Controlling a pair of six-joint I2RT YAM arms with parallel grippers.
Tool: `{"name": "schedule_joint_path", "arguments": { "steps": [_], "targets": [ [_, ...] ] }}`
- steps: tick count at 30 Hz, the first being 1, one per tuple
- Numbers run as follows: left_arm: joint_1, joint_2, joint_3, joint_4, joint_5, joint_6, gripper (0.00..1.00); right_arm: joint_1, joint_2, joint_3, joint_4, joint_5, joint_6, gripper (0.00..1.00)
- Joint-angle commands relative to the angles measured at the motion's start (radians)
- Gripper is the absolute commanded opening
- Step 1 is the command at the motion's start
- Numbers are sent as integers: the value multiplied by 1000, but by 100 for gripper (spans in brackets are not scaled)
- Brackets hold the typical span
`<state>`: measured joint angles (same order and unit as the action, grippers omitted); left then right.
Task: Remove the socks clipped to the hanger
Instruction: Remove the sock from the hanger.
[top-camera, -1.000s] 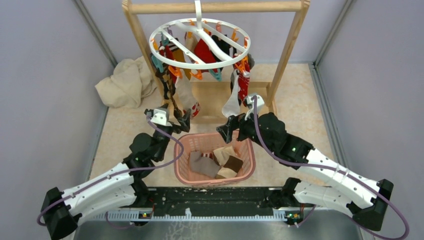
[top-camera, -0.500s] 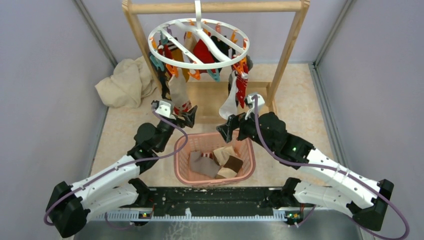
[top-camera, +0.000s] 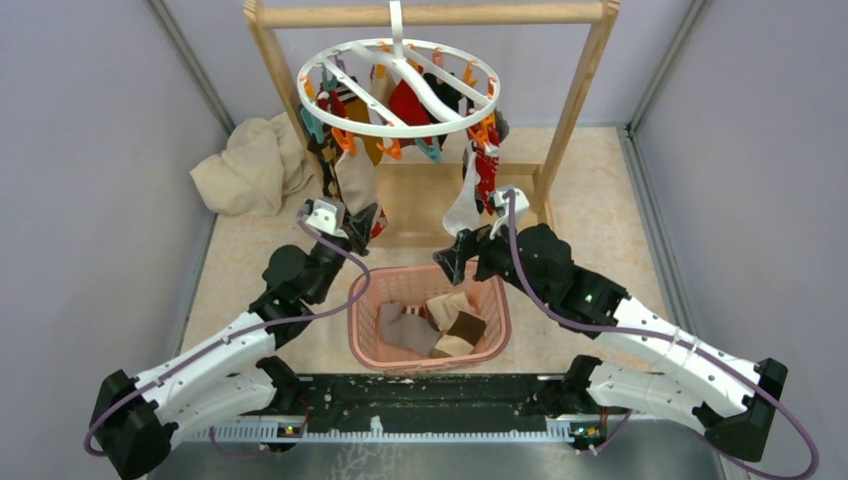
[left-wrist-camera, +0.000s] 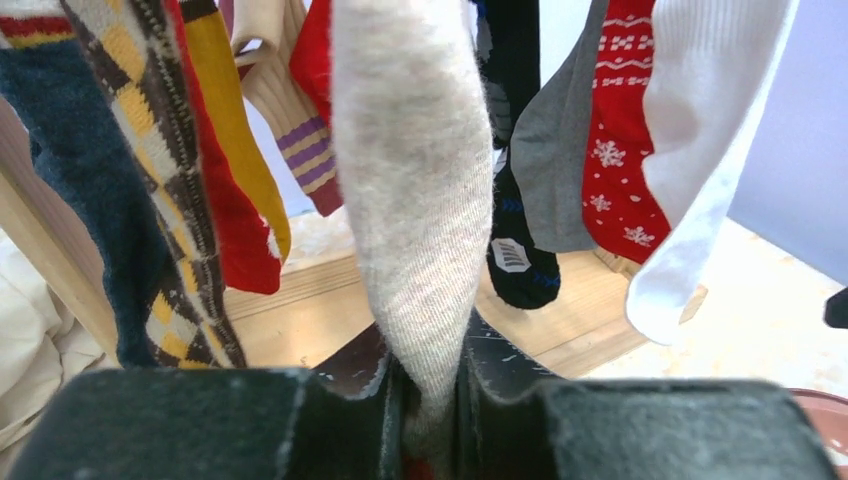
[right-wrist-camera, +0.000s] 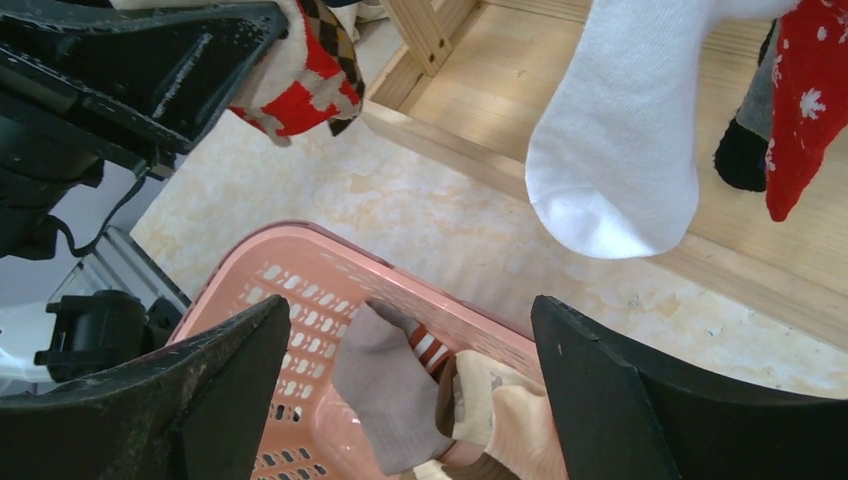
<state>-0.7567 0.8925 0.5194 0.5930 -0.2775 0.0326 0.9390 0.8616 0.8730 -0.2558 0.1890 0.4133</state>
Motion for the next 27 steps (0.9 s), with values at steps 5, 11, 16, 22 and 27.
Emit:
{"name": "schedule_joint_path", "arguments": {
  "steps": [5, 11, 16, 22, 27],
  "targets": [
    [2, -73, 46, -89, 57, -29, 16, 21, 106, 194, -34, -23, -48, 81],
    [2, -51, 64, -143, -29, -59, 13, 104, 216, 365, -89, 93, -125, 78],
    [1, -5, 76, -152, -103, -61, 11, 115, 243, 426, -55, 80, -123, 71],
    [0, 52, 103, -159, -167, -55, 8, 150, 264, 462, 22, 69, -130, 64],
    [0, 89, 131, -163, -203, -43, 5, 175, 312, 533, 52, 122, -154, 62]
  ]
}}
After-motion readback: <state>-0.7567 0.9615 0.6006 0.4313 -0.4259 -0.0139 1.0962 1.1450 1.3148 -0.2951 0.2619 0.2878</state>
